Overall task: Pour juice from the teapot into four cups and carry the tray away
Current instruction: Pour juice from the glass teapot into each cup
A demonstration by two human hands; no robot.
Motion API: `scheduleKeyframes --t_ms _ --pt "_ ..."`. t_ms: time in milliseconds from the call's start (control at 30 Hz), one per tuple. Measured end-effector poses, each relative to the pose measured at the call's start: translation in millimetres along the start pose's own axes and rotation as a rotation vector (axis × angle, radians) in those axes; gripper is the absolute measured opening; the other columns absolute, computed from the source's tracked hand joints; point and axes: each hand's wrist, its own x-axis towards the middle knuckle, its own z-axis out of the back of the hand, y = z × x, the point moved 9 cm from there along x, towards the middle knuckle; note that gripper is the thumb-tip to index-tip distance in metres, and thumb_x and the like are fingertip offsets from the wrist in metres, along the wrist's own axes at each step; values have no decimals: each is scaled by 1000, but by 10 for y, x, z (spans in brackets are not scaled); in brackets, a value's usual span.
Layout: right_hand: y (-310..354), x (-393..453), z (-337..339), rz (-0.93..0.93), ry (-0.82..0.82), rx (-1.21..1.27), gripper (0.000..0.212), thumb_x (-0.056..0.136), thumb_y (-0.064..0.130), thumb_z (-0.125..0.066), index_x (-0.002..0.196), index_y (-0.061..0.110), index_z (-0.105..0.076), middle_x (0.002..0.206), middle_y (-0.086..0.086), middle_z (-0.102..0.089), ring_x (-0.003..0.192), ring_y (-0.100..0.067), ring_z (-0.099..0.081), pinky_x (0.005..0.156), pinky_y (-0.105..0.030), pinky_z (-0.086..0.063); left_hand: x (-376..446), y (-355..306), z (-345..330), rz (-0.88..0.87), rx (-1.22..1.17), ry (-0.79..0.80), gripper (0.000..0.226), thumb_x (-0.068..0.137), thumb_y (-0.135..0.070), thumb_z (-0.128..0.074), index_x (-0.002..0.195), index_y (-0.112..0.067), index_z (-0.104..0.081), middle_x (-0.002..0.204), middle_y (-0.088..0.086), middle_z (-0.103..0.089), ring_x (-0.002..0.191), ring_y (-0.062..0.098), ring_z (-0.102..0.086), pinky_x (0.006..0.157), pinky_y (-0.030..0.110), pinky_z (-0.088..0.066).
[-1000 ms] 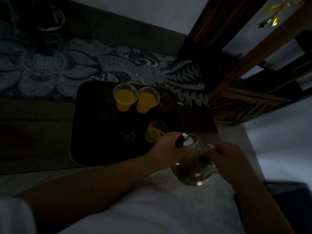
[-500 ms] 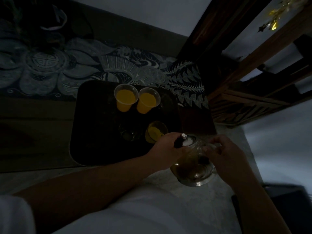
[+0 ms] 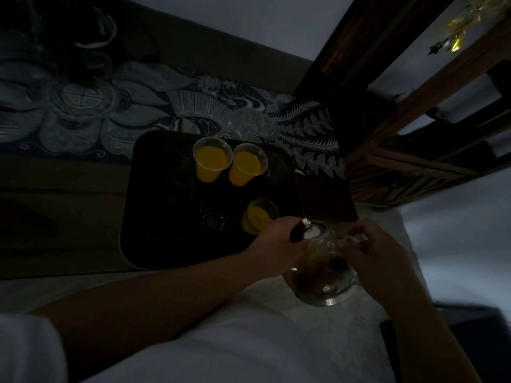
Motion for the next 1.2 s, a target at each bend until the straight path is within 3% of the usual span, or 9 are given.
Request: scheduleKeyframes --t_ms 67,433,567,800,1033,1200 --pt "7 -3 6 8 -8 -12 11 86 28 -65 95 31 -60 77 4 -66 71 -13 -63 57 -28 -44 3 13 8 11 4 -1 18 90 -24 -64 101 -9 -64 95 9 -68 88 21 -65 78 42 -54" --pt "-56 -13 -32 -7 -22 5 13 85 28 -67 94 32 -59 76 6 -65 72 -11 -62 57 -25 -39 -24 -28 22 6 54 -13 20 90 -23 -65 106 -11 -65 101 6 -67 91 12 -62 82 35 -53" --pt "-68 -47 -56 -15 -34 32 13 85 28 -66 89 35 -57 71 4 -65 66 -12 -61 54 -25 -39 -33 -28 25 16 68 -6 22 90 -23 -64 108 -10 -64 104 7 -67 95 17 -63 86 40 -53" --pt "-79 -163 -78 -32 -75 53 14 86 25 -67 93 31 -55 70 7 -62 64 -3 -58 51 -19 -34 -58 -36 7 9 128 26 27 92 -26 -63 116 -13 -61 112 5 -64 101 17 -60 88 35 -51" --pt "-211 -277 -146 -91 -105 133 15 86 25 -67 96 27 -56 73 10 -61 65 0 -55 51 -18 -34 -92 -63 -36 -6 196 77 34 91 -25 -63 123 -14 -57 121 4 -59 110 17 -55 96 37 -47" --pt "-348 -357 -208 -117 -182 231 15 83 22 -70 86 30 -58 65 5 -65 59 0 -61 46 -14 -41 -122 -115 -51 -48 242 89 32 91 -23 -63 118 -8 -58 116 8 -60 105 20 -57 92 40 -48"
